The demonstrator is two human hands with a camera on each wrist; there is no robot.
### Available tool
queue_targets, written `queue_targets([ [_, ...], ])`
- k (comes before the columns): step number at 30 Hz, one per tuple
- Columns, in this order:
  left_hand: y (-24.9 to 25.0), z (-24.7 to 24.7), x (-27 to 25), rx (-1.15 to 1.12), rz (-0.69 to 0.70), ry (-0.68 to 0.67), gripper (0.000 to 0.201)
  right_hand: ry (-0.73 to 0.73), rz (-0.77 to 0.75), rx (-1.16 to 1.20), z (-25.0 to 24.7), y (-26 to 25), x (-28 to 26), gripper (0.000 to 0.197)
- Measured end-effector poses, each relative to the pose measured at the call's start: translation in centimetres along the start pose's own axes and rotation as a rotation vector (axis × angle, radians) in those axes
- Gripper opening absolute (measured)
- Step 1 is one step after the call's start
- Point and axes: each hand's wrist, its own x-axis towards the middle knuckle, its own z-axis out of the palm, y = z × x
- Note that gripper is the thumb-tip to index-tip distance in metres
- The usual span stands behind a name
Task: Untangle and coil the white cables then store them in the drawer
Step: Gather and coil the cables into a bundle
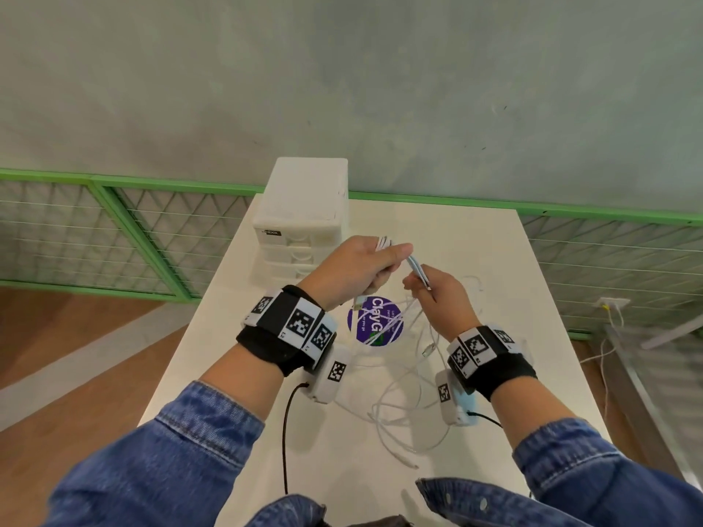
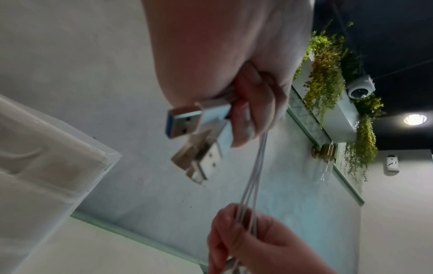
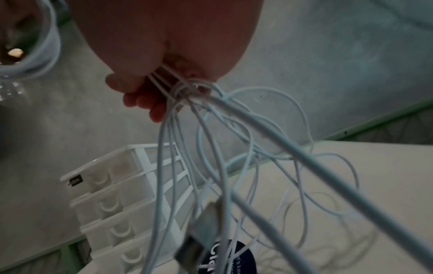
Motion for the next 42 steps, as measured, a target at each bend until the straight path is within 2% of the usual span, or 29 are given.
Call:
queue_targets([
  [4,0.8,-0.7,-0.1,-0.072,0.052,0.118,0.039,-0.034,-0.007,0.047,0.0,1.1,0.0,0.031],
  [7,1.1,-2.1,0.2,-0.025,0.062,0.253,0.04,0.038,0.009,0.132,-0.2,1.8,-0.8,0.041],
  [11,0.2,-3.2,0.4,0.0,0.007,0.369,0.039,0.107,0.012,0.153,0.0,2.0,-1.5,0.011],
  [18,-1.5,-3.9,0.1,-0.052,-0.045,0.527,0.042,0.071,0.128,0.242,-0.5,3.1,-1.8,0.009],
  [21,-1.6,-5.0,0.0,-0.135,-0.05,0.614,0.041,0.059,0.194,0.257,-0.7,3.7,-2.4,0.017],
  [24,-2.1,-5.9,-0.1,-0.179,-0.053,0.672,0.041,0.128,0.278,0.289,-0.9,4.7,-2.7,0.017],
  [26,-2.3,-6.3,-0.2,-0.181,-0.055,0.721,0.04,0.18,0.356,0.231,-1.0,5.7,-2.8,0.019],
  [30,-1.8,-8.2,-0.9,-0.352,-0.062,0.877,0.034,0.262,0.665,0.108,-1.7,9.4,-3.9,0.022],
  [33,-1.4,-9.2,-1.4,-0.349,-0.045,0.835,0.032,0.151,0.865,0.007,-2.4,12.1,-6.0,0.027],
  [36,-1.3,-8.0,-1.2,-0.239,-0.065,0.703,0.035,0.068,0.883,-0.171,-2.3,11.9,-6.3,0.033],
  [38,-1.0,-6.5,-0.9,-0.143,-0.085,0.61,0.039,0.093,0.8,-0.175,-2.3,10.0,-5.2,0.039],
  [40,-0.5,-5.0,-0.8,-0.056,-0.078,0.542,0.043,0.187,0.609,-0.098,-2.5,7.1,-3.8,0.043],
  [42,0.1,-3.7,-0.6,0.006,-0.061,0.475,0.043,0.194,0.388,0.036,-2.7,3.6,-2.5,0.048],
])
